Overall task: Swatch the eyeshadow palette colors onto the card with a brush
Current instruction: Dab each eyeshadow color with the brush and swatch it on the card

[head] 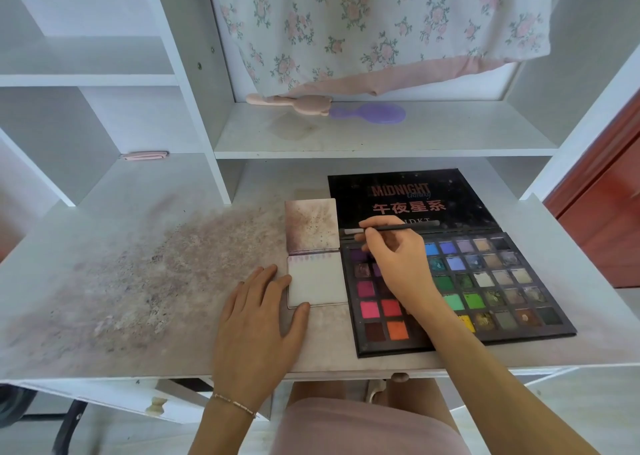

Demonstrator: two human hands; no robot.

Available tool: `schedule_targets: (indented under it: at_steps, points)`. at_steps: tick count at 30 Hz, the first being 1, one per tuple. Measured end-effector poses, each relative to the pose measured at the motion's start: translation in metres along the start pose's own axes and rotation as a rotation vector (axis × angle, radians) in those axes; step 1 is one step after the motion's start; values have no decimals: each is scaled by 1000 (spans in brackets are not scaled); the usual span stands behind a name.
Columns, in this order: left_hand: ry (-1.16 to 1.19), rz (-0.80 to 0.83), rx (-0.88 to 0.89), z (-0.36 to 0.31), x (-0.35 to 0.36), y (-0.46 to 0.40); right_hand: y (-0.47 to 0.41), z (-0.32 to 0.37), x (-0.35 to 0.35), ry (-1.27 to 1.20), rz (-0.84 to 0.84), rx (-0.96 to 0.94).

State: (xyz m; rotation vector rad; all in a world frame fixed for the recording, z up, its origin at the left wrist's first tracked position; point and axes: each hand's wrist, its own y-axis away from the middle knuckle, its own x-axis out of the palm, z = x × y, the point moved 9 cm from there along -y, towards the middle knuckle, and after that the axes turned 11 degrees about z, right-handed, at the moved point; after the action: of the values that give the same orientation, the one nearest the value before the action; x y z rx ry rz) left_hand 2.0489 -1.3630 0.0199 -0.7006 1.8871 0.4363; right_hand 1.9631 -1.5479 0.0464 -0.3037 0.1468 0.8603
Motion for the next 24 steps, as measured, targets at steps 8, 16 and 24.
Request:
schedule_targets:
  at_steps: [8, 16, 24]
  points:
    - [-12, 7, -1, -1, 0, 0, 21, -5, -72, 76, -192, 21]
    - [-19, -2, 9, -3, 0, 0, 57, -27, -169, 360, -486, 183]
    - [-34, -17, 20, -4, -1, -1, 60, -35, -186, 457, -511, 244]
